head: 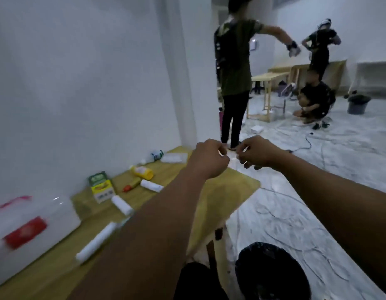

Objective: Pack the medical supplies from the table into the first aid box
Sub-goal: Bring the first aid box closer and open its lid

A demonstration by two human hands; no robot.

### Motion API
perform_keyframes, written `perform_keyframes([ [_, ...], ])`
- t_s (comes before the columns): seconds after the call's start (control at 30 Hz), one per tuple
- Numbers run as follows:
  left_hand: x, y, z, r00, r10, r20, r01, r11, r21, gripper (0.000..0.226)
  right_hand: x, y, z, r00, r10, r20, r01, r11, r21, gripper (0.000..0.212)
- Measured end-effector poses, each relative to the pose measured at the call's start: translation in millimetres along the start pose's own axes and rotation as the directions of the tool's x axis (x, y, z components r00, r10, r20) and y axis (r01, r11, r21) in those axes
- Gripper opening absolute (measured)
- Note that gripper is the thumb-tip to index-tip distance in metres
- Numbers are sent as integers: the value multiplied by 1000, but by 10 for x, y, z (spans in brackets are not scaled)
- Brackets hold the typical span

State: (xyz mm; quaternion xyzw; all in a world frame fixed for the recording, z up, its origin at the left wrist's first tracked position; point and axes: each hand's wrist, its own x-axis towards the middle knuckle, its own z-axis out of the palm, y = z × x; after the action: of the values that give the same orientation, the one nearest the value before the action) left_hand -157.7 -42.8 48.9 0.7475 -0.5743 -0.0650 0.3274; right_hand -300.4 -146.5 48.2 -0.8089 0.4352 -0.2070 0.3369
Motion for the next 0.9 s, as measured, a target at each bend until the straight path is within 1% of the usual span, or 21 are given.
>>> perform_keyframes([
  [0.1, -240, -465, -696, 988, -99, -120, 108, 992, 67, 17, 166, -686, 416, 986, -143, 83, 143, 990, 6, 11],
  [0.2, -612, -1000, -1308, 943, -224, -247, 256, 961, 104, 10, 215, -1342, 984, 941, -276, 198, 274, 961, 39, 13],
  [0.3, -1095, -1490, -1808, 857, -364, -364, 420, 903, 86, 19, 117, -1913, 1608, 864, -399, 308, 394, 916, 83, 14],
  [0.37, -1435, -1763, -2055, 797, -429, -425, 504, 861, 76, 22, 30, -2197, 2010, 806, -478, 350, 474, 874, 102, 11],
  [0.47, -1889, -2095, -2313, 711, -462, -529, 589, 803, 90, 24, -87, -2509, 2518, 724, -567, 392, 572, 812, 117, 16],
  [0.57, -2220, -2367, -2437, 631, -467, -619, 641, 764, 77, 29, -162, -2690, 2911, 683, -597, 420, 602, 786, 138, 30],
  [0.63, -2369, -2539, -2452, 583, -499, -641, 684, 727, 56, 36, -170, -2752, 3119, 681, -613, 401, 622, 773, 125, 41],
  [0.73, -2500, -2738, -2406, 516, -578, -632, 719, 693, -46, 52, -129, -2793, 3345, 718, -597, 358, 601, 791, 114, 51],
  [0.83, -2523, -2839, -2332, 459, -646, -610, 680, 697, -226, 67, -72, -2793, 3457, 734, -581, 350, 578, 806, 126, 55],
  [0.9, -2510, -2886, -2286, 443, -664, -603, 642, 704, -303, 70, -46, -2771, 3490, 751, -566, 339, 554, 820, 142, 59],
])
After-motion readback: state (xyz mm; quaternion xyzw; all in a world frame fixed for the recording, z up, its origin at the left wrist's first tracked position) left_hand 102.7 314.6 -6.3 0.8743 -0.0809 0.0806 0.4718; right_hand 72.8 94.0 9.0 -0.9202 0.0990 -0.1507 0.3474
